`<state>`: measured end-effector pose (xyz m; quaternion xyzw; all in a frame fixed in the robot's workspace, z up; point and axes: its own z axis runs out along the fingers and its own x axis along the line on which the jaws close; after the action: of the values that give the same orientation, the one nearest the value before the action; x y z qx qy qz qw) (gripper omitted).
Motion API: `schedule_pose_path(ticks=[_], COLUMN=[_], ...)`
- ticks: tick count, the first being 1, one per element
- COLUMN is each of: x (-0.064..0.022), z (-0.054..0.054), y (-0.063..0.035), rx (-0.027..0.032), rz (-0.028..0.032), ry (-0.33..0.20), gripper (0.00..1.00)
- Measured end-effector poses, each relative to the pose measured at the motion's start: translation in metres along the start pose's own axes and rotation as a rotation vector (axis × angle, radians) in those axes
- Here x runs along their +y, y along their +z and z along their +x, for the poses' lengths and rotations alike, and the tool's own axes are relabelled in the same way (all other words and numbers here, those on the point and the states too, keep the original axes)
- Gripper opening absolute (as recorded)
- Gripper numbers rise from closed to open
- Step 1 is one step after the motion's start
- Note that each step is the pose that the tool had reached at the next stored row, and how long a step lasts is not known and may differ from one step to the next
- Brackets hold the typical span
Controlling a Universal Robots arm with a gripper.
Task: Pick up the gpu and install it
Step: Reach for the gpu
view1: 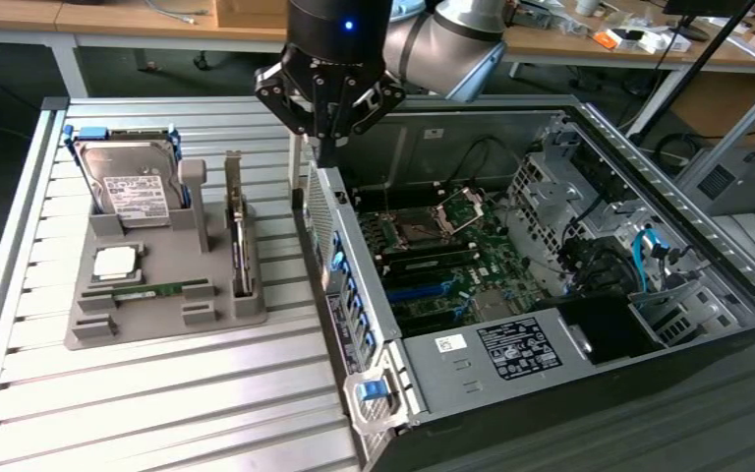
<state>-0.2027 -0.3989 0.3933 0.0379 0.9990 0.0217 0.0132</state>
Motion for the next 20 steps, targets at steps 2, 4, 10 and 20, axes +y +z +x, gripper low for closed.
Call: schedule_pose_path(ticks=[2,4,10,20], x=[-0.0001,-0.0002,-0.0003,-0.0005], z=[0.0009,0.0019,0.004,0.0069], y=[0.0,0.0,-0.0001,-0.0002], rx=[0.0,0.0,0.0,0.0], rz=[0.0,0.0,0.0,0.0], ry=[0.0,0.0,0.0,0.0], gripper=[0.11,0.11,0.11,0.11])
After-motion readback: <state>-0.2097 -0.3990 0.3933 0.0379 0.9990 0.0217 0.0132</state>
